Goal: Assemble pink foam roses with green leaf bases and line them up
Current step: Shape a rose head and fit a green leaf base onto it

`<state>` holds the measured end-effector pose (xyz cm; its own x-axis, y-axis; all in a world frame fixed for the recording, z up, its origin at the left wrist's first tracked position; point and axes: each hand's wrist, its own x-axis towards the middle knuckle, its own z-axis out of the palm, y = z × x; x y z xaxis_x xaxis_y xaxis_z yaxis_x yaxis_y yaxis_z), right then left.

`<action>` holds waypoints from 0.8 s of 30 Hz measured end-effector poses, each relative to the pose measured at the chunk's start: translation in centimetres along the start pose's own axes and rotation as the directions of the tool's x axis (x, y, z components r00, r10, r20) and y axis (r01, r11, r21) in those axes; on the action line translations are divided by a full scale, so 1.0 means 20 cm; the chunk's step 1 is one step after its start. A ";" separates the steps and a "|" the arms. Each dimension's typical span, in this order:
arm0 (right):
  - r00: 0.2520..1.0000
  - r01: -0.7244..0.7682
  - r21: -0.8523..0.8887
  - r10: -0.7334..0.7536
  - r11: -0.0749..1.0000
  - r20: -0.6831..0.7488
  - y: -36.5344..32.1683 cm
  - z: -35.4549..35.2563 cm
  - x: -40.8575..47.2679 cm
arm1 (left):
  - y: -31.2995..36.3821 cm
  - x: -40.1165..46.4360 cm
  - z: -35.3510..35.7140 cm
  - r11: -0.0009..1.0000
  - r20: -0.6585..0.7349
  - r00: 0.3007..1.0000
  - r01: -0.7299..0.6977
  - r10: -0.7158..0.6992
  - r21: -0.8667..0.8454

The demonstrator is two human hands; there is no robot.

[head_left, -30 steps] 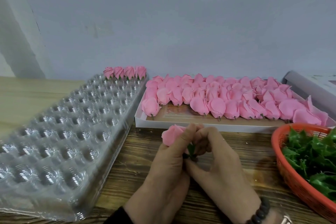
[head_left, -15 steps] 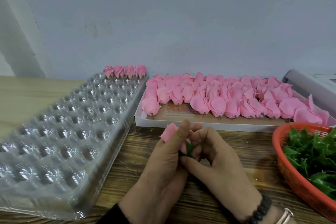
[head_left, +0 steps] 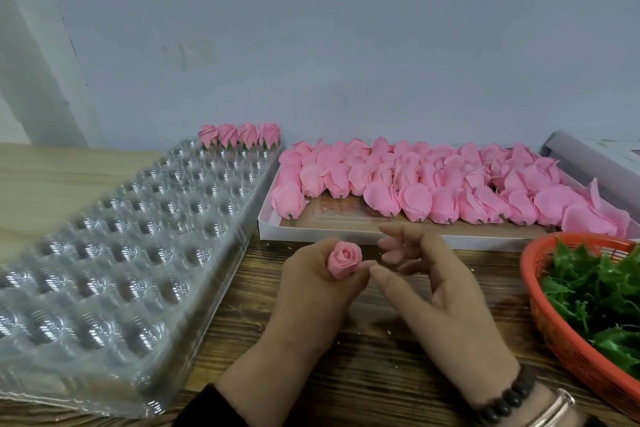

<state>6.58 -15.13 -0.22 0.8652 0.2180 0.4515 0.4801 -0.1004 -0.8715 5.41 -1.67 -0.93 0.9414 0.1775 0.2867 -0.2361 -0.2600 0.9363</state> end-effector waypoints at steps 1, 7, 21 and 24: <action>0.998 0.062 -0.063 -0.060 0.996 0.036 0.00 0.00 0.00 | 0.00 0.00 0.00 0.997 0.014 1.000 -0.015 0.014 0.078; 0.957 0.252 -0.210 -0.211 0.945 0.199 0.00 0.00 -0.01 | 0.02 -0.02 0.00 0.957 0.101 0.991 -0.115 0.091 0.267; 0.989 -0.121 0.181 0.103 0.976 0.106 0.00 -0.05 0.02 | 0.00 -0.03 -0.01 0.895 0.135 0.990 -0.033 -0.031 0.444; 0.981 -0.059 0.059 0.047 0.997 0.186 -0.01 -0.04 0.01 | 0.01 -0.04 0.01 0.901 0.136 0.991 -0.054 -0.006 0.430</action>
<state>6.72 -15.82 0.22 0.8447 0.3897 0.3669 0.4191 -0.0554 -0.9062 4.69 -2.05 -1.00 0.9669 0.0479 0.2507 -0.1599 -0.6520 0.7412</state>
